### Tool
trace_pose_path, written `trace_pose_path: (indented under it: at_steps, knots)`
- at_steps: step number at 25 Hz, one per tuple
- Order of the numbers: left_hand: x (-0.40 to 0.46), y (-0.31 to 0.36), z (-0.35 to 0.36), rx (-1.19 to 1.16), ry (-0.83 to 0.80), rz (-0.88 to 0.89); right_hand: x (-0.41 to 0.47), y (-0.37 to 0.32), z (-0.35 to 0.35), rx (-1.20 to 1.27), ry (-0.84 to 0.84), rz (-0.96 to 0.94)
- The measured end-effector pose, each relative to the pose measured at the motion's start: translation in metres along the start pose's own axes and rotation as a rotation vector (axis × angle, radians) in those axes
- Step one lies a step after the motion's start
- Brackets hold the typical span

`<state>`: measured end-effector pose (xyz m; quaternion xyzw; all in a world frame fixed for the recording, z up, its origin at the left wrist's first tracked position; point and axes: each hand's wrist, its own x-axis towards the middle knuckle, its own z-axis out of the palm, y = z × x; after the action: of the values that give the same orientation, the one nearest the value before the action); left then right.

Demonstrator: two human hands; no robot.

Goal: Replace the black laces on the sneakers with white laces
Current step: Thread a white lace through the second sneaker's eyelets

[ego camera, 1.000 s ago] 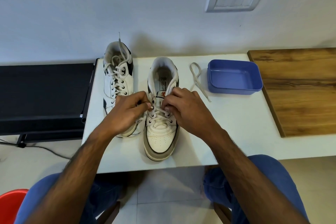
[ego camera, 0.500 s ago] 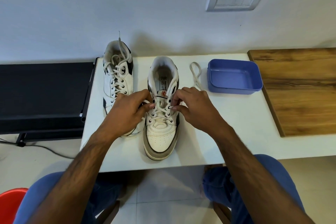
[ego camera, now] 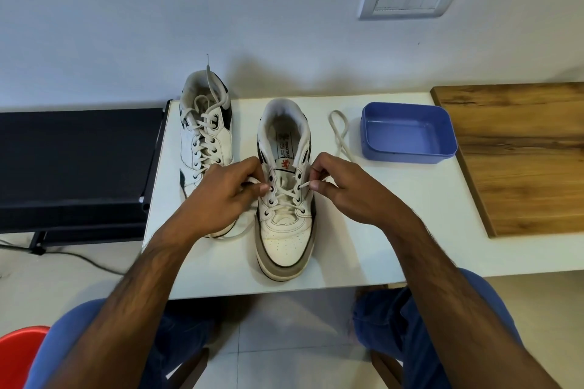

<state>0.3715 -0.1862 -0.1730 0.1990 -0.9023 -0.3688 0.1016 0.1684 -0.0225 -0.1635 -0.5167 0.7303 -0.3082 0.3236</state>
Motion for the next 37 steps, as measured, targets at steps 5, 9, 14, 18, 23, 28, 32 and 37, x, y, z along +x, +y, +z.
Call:
trace_pose_path:
  at_steps: [5,9,14,18,23,28,32,37]
  knots:
    - [-0.002,0.000,0.004,0.059,-0.040,-0.008,0.001,-0.003,0.002,0.094,0.011,-0.003]
    - [-0.001,0.004,0.008,0.104,0.002,-0.040,0.002,-0.006,0.006,0.105,0.009,0.015]
    - [0.000,0.004,0.006,0.002,-0.028,-0.098,0.002,-0.007,0.006,0.118,0.017,0.024]
    - [0.000,0.007,0.008,0.062,0.013,-0.100,0.002,-0.008,0.006,0.137,0.022,0.027]
    - [0.000,0.019,0.012,0.175,0.063,-0.114,0.002,-0.008,0.007,0.143,0.020,0.033]
    - [-0.002,0.033,0.022,0.355,0.126,-0.101,0.002,-0.009,0.009,0.156,0.030,0.032]
    - [-0.001,0.031,0.028,0.296,0.154,-0.168,0.003,-0.009,0.007,0.151,0.018,0.026]
    - [0.001,0.031,0.027,0.191,0.167,-0.222,0.004,-0.007,0.000,0.169,0.052,0.058]
